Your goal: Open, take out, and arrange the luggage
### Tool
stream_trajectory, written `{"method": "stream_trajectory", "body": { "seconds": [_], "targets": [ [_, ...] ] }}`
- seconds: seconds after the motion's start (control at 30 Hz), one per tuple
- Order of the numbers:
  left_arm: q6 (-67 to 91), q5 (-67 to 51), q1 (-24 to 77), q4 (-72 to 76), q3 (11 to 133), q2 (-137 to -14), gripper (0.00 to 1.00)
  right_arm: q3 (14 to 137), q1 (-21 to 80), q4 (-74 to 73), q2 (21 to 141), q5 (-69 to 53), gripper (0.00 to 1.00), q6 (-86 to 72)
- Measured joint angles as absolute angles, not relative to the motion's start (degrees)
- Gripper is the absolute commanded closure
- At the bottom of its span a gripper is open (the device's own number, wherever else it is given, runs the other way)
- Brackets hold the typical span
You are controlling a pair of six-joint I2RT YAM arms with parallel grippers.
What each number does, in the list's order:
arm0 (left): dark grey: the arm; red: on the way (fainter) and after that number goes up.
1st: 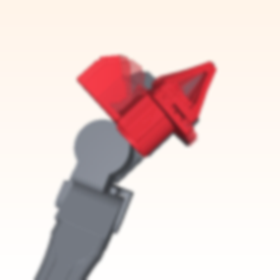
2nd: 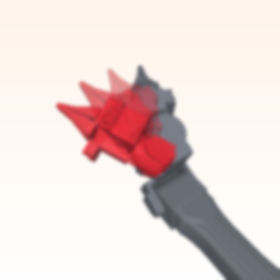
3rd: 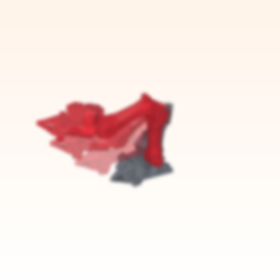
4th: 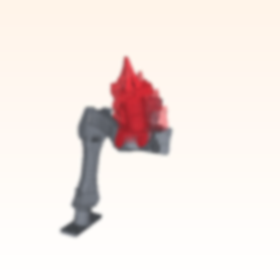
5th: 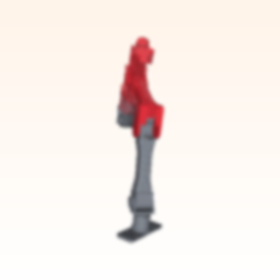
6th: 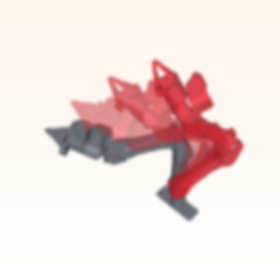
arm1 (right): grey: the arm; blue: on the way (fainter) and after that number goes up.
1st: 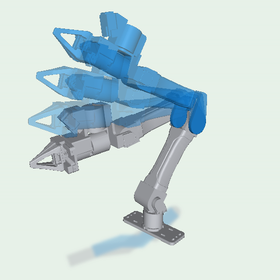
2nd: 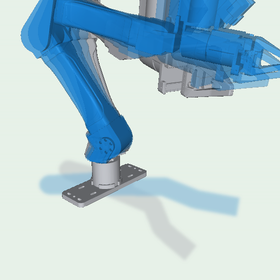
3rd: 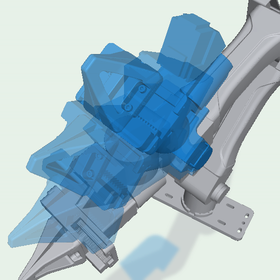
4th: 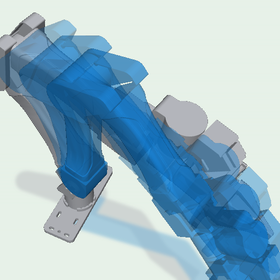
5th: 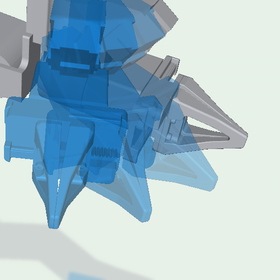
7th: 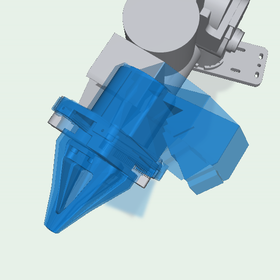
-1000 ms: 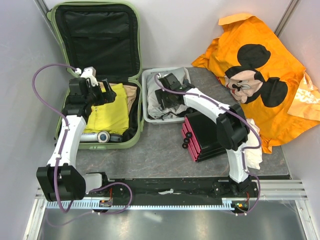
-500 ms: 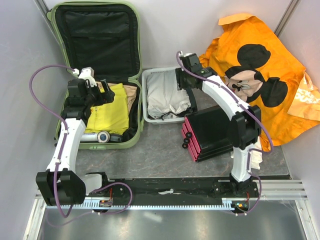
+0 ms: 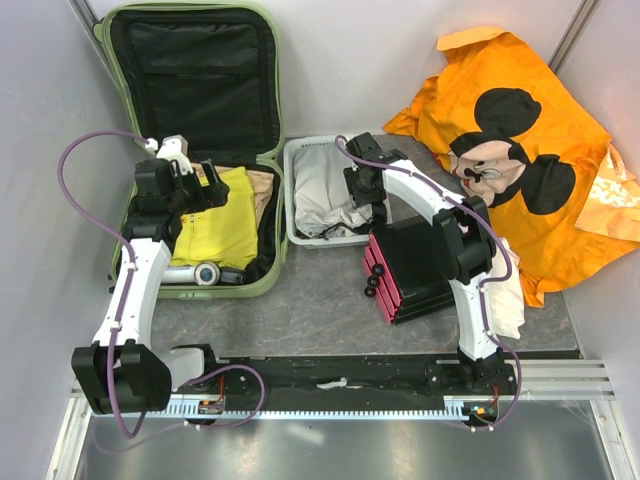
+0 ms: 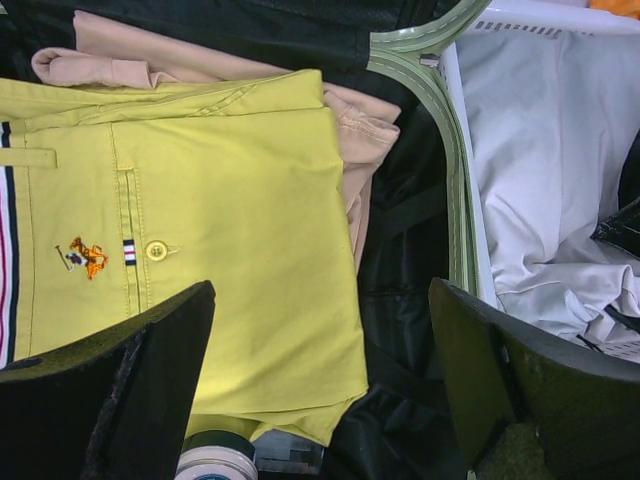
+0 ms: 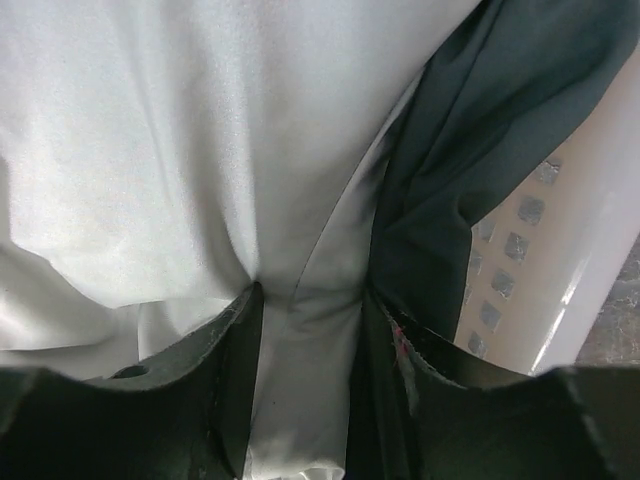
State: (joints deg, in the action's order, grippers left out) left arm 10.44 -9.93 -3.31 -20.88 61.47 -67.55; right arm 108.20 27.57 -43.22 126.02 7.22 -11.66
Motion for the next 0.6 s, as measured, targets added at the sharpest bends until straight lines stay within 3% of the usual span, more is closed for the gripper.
{"method": "stream_trajectory", "body": {
  "seconds": [0.07, 0.2, 0.4, 0.6],
  "targets": [
    [10.4, -9.9, -3.3, -20.9, 61.5, -67.2, 0.05, 108.5, 27.6, -43.7, 125.7, 7.3, 0.30, -11.6],
    [10.4, -9.1, -3.3, -21.2, 61.5, -65.8, 0.04, 110.8, 28.6, -46.5, 122.4, 8.1, 0.22, -10.9],
    [9.9, -6.3, -3.3, -21.4, 61.6, -64.3, 0.04, 117.0, 35.1, -43.1, 111.5, 11.8, 0.28, -10.5],
    [9.3, -2.2, -3.3, -21.3, 61.3, -64.3, 0.04, 119.2, 47.0, -30.4, 109.9, 1.8, 0.39, -14.0]
  ]
}}
